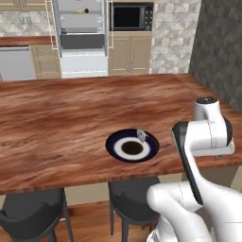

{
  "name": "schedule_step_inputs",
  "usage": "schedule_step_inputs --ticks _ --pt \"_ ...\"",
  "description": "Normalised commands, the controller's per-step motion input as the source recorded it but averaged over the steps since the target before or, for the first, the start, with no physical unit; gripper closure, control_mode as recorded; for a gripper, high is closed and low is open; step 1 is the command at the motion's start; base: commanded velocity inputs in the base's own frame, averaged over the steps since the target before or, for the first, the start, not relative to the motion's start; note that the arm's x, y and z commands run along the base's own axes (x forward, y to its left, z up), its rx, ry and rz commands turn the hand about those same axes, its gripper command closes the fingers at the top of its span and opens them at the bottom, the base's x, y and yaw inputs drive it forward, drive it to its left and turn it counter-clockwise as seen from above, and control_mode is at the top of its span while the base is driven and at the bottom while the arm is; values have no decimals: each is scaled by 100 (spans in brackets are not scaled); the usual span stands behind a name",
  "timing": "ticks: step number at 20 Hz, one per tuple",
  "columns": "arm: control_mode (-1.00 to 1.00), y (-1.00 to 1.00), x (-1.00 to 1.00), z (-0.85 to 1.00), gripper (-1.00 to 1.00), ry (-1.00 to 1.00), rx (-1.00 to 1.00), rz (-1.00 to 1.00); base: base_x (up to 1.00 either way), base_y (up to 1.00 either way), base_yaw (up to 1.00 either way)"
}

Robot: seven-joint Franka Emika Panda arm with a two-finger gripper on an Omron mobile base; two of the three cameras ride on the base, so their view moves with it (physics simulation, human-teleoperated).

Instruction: Take the cheese, fish, and avocado from the fridge and place them on the plate on the dining counter to create an appetizer plate.

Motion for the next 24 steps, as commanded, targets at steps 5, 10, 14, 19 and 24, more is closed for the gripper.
schedule_step_inputs --ticks 5,10,14,19,24 --pt "100 0 0 0 -100 0 0 0 -31 -85 2" --pt "100 0 0 0 -100 0 0 0 -8 -94 12" --pt "100 0 0 0 -100 0 0 0 0 -100 10" --pt "100 0 0 0 -100 0 0 0 -1 -100 2" --pt "100 0 0 0 -100 0 0 0 3 -100 0"
